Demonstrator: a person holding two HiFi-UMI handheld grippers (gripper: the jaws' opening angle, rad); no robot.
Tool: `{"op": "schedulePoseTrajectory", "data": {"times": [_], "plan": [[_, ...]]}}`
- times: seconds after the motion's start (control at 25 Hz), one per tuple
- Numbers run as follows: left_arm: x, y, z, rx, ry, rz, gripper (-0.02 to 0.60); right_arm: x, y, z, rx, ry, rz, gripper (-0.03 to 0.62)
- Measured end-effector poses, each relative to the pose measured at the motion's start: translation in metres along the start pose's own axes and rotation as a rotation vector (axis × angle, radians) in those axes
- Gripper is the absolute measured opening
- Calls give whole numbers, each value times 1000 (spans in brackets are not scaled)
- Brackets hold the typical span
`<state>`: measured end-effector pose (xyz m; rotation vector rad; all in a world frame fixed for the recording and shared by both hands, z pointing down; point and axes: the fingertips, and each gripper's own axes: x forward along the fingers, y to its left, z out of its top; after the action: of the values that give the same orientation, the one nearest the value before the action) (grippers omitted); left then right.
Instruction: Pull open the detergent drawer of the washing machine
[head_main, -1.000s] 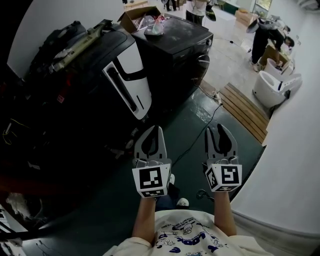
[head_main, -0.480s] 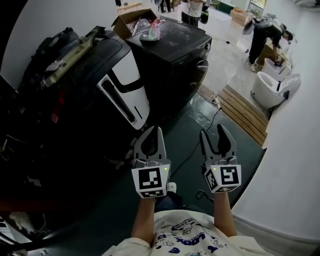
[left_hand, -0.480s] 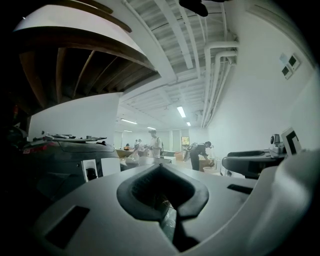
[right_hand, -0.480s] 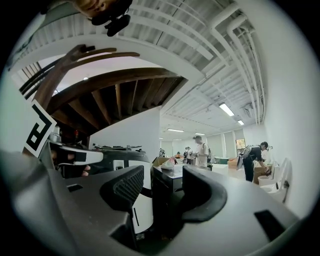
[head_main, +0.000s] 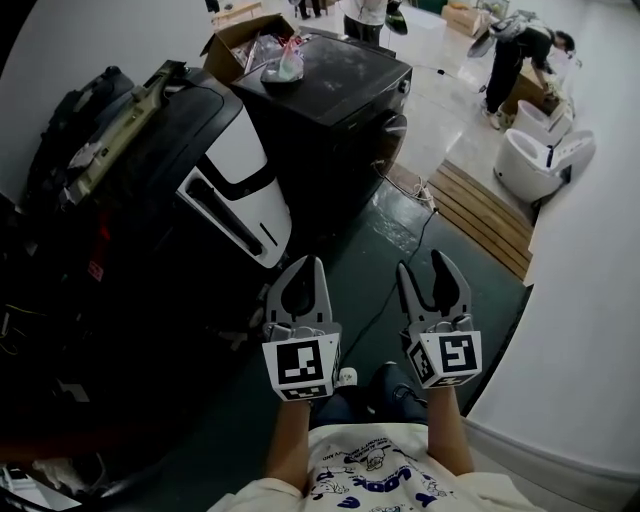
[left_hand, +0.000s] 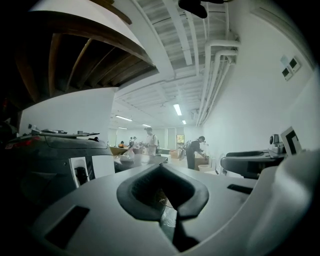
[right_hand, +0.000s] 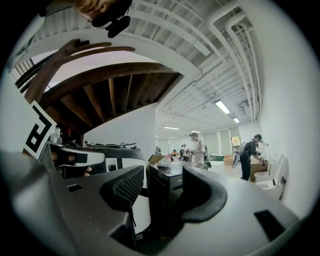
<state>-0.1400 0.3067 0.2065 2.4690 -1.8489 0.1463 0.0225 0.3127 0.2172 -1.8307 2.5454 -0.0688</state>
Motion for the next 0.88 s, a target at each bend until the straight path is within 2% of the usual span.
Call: {"op": "schedulePoseTrajectory", "data": {"times": [0.4, 0.88], "plan": [[57, -1, -13, -19, 44, 12, 14, 45, -40, -12, 18, 31, -4, 241], [179, -14, -4, -37, 38, 131, 14, 152, -128, -3, 18, 12, 112, 241]]}}
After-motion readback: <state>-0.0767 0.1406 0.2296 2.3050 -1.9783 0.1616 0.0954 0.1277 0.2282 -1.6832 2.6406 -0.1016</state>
